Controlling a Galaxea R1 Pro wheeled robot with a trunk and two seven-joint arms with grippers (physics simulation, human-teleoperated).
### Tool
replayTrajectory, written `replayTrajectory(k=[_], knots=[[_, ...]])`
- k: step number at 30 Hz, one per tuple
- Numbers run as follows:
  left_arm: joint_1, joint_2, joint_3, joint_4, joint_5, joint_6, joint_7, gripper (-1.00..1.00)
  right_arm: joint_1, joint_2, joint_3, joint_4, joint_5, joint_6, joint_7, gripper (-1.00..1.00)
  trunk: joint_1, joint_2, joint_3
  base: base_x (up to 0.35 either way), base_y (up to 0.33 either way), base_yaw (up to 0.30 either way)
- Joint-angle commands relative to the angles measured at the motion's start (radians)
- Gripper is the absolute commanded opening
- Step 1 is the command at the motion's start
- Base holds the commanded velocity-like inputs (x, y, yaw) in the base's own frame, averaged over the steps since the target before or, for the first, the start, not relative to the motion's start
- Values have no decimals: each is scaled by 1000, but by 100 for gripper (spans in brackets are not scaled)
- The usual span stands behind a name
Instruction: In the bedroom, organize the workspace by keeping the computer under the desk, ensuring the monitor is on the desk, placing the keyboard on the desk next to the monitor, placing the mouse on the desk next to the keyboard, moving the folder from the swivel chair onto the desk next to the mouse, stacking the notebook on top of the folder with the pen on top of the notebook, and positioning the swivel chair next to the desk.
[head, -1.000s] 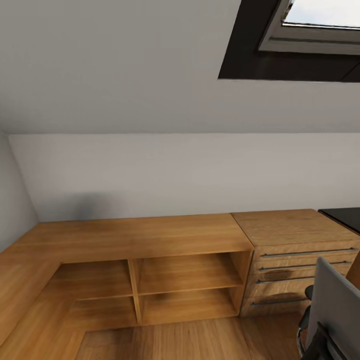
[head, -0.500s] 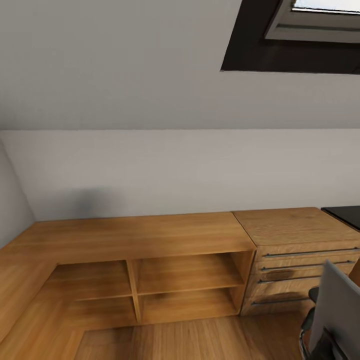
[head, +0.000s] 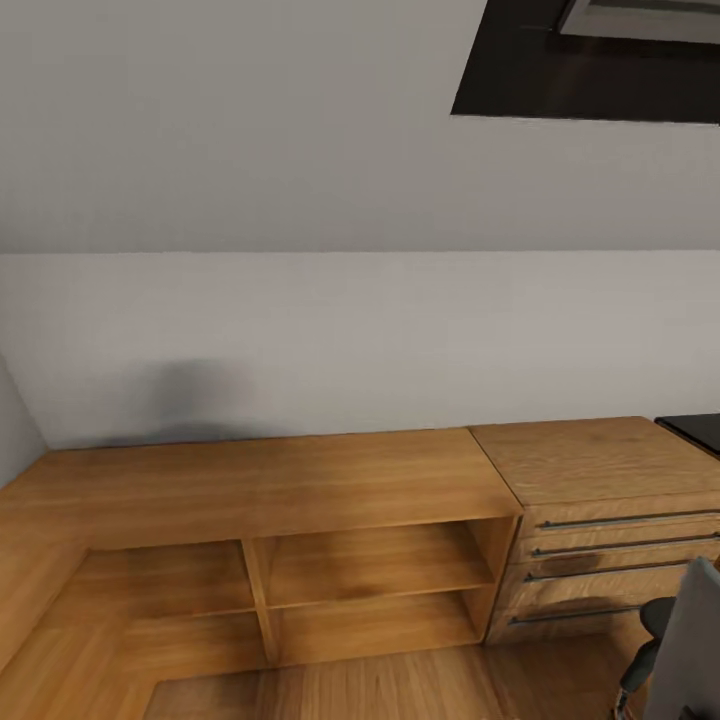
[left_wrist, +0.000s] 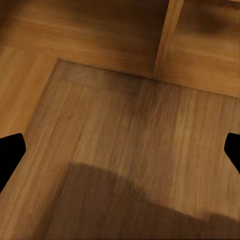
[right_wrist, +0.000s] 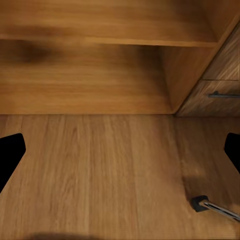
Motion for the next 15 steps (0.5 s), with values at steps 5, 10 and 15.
replayTrajectory(k=[5, 10, 15], knots=[[-1, 0, -9, 0, 1, 3, 9, 100, -1, 0, 9, 1, -4, -2, -5, 100, 0, -1, -7, 6, 0, -158], [-1, 0, -9, 0, 1, 5, 9, 100, -1, -1, 9, 1, -4, -2, -4, 100, 0, -1, -13, 1, 0, -198], [-1, 0, -9, 0, 1, 5, 9, 100, -1, -1, 10, 1, -4, -1, -4, 100, 0, -1, -18, 0, 0, -202]])
